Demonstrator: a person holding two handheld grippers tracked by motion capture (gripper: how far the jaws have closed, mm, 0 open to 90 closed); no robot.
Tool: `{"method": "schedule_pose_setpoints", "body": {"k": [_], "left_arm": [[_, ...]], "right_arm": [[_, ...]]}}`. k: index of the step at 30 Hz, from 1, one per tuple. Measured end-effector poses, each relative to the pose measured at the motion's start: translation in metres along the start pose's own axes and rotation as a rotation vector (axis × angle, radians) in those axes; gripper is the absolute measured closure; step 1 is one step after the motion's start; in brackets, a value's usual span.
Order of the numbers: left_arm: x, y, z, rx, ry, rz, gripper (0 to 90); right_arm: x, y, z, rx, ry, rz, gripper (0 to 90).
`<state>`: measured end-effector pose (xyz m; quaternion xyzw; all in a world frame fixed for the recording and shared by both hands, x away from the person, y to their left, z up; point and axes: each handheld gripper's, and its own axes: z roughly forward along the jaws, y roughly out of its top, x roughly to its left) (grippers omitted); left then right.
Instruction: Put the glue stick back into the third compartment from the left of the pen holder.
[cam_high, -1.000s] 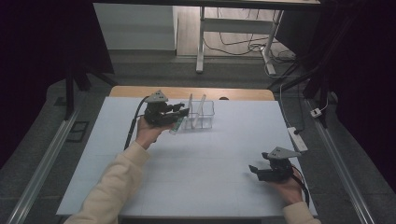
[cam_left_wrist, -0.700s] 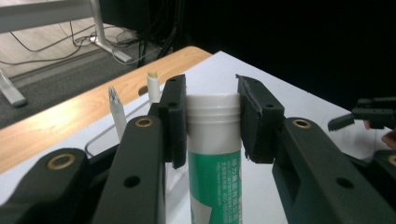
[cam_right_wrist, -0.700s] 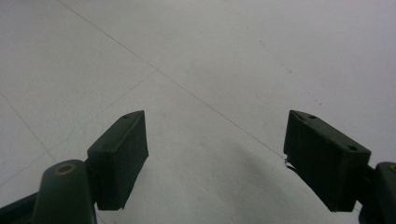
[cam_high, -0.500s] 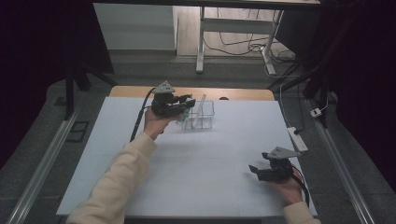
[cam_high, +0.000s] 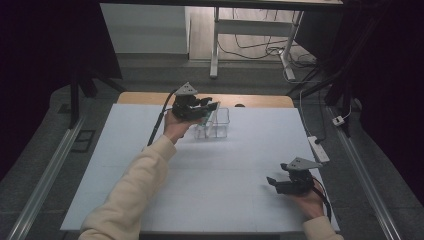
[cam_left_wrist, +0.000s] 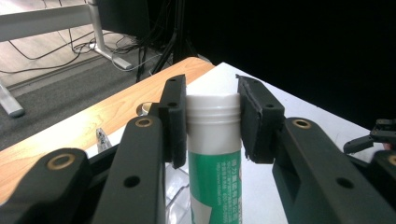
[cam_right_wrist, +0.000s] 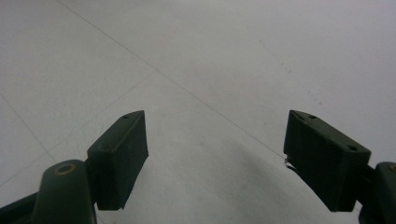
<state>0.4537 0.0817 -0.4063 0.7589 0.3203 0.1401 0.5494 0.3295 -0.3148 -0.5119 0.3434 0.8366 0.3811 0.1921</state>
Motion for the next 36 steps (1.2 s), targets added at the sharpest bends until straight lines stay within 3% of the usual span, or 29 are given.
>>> {"method": "schedule_pose_setpoints", "body": {"k": [15,28,36], "left_arm": [[0.003,0.004,0.02,0.01,-0.008,-0.007,64.6],[0.004,0.013,0.037,0.016,-0.001,0.017,64.6],[0.008,0.014,0.047,0.008,-0.003,0.005,64.6]], "right_arm": [[0.0,0.0,0.0,0.001,0.002,0.0,20.7],[-0.001,-0.001,-0.001,-0.005,0.003,0.007,20.7],[-0.002,-0.002,0.0,0.0,0.002,0.009,20.8]]}}
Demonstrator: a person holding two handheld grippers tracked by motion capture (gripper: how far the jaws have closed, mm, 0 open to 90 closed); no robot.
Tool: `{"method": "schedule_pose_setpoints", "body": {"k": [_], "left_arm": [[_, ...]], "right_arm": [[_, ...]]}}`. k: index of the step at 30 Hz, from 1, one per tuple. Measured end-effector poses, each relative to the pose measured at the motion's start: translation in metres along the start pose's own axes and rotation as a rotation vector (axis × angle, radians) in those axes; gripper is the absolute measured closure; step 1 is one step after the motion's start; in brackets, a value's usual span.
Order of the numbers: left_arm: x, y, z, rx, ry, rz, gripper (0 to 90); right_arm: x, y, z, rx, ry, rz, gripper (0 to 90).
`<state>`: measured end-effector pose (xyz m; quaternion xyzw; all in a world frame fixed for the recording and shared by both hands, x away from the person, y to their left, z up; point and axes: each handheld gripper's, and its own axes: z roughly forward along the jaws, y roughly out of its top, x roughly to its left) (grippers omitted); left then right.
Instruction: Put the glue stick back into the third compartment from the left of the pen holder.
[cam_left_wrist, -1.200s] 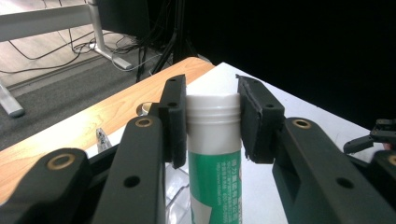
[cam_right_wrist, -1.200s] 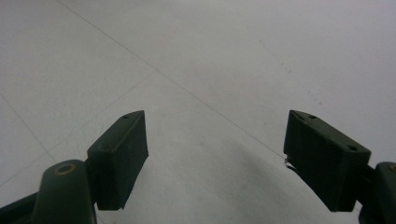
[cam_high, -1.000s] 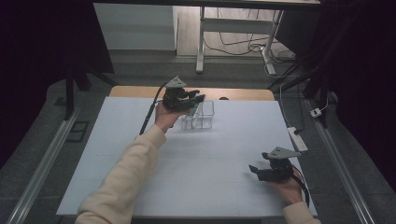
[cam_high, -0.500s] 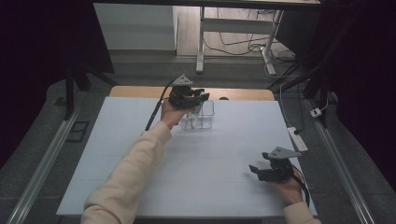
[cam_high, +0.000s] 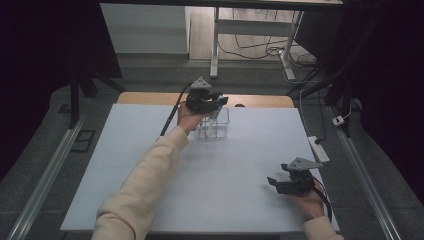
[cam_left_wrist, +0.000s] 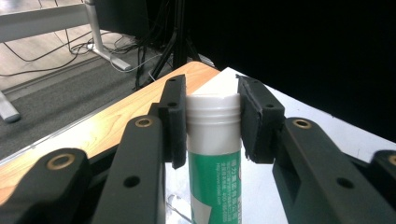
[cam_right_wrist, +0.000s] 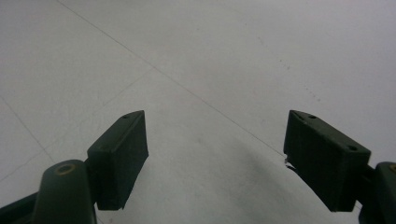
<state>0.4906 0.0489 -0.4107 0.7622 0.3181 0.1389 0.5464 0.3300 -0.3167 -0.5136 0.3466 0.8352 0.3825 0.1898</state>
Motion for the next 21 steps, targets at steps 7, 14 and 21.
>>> {"method": "schedule_pose_setpoints", "body": {"k": [7,14,21], "left_arm": [[0.002,-0.001,0.012,0.002,0.004,-0.006,64.5],[0.006,-0.001,0.025,0.007,0.005,-0.009,64.5],[0.011,-0.003,0.035,-0.004,0.013,-0.015,64.4]], "right_arm": [[0.0,0.0,-0.001,0.0,0.002,0.001,20.7],[0.0,-0.001,-0.002,0.007,-0.003,-0.002,20.8],[-0.002,-0.005,-0.003,0.01,-0.006,0.008,20.8]]}}
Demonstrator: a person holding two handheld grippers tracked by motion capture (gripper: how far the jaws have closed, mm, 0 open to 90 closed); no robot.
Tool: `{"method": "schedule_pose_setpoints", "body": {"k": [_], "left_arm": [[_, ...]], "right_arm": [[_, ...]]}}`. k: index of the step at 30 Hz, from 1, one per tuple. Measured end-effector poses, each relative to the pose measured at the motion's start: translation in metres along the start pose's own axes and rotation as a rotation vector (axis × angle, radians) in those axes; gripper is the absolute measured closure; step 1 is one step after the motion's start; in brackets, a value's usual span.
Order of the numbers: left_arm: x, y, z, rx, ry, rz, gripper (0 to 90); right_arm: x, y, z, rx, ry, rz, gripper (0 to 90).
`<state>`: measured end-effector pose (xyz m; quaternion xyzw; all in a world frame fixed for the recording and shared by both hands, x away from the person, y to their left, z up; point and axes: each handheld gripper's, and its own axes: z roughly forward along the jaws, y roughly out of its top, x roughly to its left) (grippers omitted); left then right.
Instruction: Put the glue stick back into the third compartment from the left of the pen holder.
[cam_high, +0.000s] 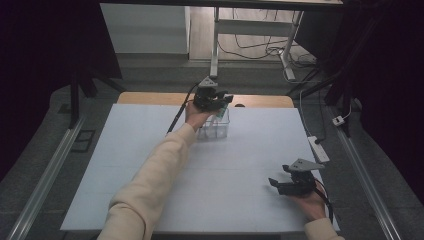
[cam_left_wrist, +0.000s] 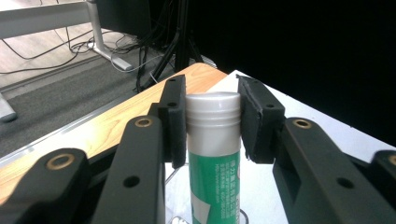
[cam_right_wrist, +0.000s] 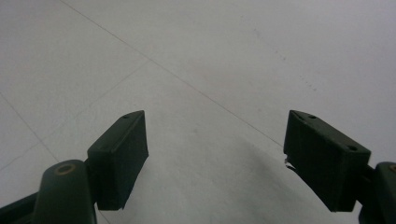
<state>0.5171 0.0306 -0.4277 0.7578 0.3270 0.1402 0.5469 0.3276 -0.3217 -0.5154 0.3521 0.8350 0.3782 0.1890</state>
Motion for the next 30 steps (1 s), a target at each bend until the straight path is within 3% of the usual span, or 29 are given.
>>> {"method": "schedule_pose_setpoints", "body": {"k": [4,8,12,23,26,30], "left_arm": [[0.004,-0.004,0.003,0.012,0.006,-0.01,63.3],[0.006,-0.004,0.0,0.022,-0.013,-0.022,52.0],[0.005,-0.005,-0.005,0.043,-0.027,-0.014,49.2],[0.001,-0.014,-0.025,0.079,-0.057,0.002,49.7],[0.0,-0.016,-0.03,0.093,-0.081,0.015,49.7],[-0.005,-0.021,-0.039,0.103,-0.083,0.037,49.7]], "right_arm": [[0.0,-0.001,0.0,-0.001,0.003,0.004,20.8],[-0.001,-0.002,0.0,0.007,-0.001,0.0,20.8],[0.0,-0.002,0.0,0.006,0.003,0.0,20.8],[0.001,0.0,-0.001,-0.004,-0.001,0.002,20.9],[0.002,0.0,-0.001,-0.003,0.006,-0.001,20.9],[0.002,0.0,0.001,0.0,0.008,-0.002,20.9]]}}
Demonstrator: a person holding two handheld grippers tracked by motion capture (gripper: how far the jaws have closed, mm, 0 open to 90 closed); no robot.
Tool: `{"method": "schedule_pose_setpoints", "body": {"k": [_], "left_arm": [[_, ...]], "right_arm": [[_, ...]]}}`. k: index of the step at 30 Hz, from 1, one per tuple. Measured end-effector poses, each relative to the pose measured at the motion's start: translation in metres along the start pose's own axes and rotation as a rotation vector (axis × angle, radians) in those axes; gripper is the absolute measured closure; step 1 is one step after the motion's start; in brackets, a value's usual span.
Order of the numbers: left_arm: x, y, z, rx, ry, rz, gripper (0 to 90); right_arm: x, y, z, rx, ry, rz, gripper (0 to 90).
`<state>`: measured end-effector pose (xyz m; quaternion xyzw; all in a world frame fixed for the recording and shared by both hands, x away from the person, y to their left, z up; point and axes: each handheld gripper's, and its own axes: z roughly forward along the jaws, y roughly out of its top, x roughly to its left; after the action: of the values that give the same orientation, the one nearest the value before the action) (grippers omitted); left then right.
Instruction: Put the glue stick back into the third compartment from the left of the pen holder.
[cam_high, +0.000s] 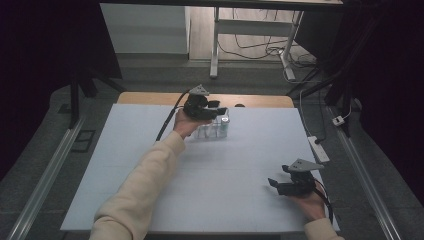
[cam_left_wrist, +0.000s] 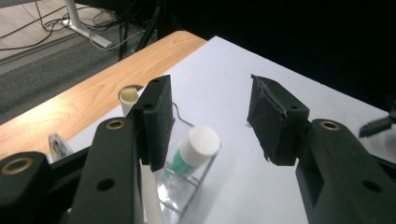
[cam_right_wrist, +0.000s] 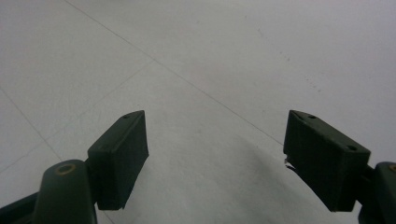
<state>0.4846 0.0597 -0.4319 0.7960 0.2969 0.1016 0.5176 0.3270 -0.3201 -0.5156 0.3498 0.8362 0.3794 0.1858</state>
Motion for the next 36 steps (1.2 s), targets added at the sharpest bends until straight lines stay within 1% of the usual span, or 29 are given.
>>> {"method": "schedule_pose_setpoints", "body": {"k": [4,7,13,17,21,24,27,30,33,36], "left_arm": [[-0.005,-0.007,-0.01,0.003,0.003,0.008,49.0],[-0.009,-0.016,-0.02,0.013,0.001,0.016,47.7],[-0.015,-0.036,-0.042,0.033,0.013,0.002,45.5],[-0.019,-0.047,-0.058,0.048,0.017,0.003,43.1],[-0.024,-0.059,-0.074,0.055,0.02,-0.008,40.7],[-0.027,-0.069,-0.086,0.067,0.032,-0.009,39.5],[-0.03,-0.078,-0.098,0.073,0.033,-0.017,38.9],[-0.034,-0.088,-0.11,0.089,0.043,-0.013,38.0],[-0.039,-0.1,-0.123,0.093,0.048,-0.02,37.4],[-0.044,-0.115,-0.135,0.098,0.049,-0.037,36.3]], "right_arm": [[0.0,0.001,0.0,0.002,0.001,-0.007,20.9],[0.0,0.001,0.0,0.0,0.0,-0.009,20.9],[-0.001,0.001,-0.001,0.001,-0.009,-0.007,20.9],[0.0,0.002,0.0,-0.008,-0.004,-0.01,20.9],[0.0,0.003,0.0,0.001,-0.008,-0.014,20.9],[0.0,0.003,0.0,-0.003,-0.005,-0.009,20.9],[0.0,0.003,0.0,0.001,-0.009,-0.011,20.9],[0.0,0.003,0.0,-0.004,-0.003,-0.011,20.9],[0.0,0.004,0.0,-0.008,-0.005,-0.009,20.9],[0.0,0.004,0.0,-0.007,-0.005,-0.009,20.9]]}}
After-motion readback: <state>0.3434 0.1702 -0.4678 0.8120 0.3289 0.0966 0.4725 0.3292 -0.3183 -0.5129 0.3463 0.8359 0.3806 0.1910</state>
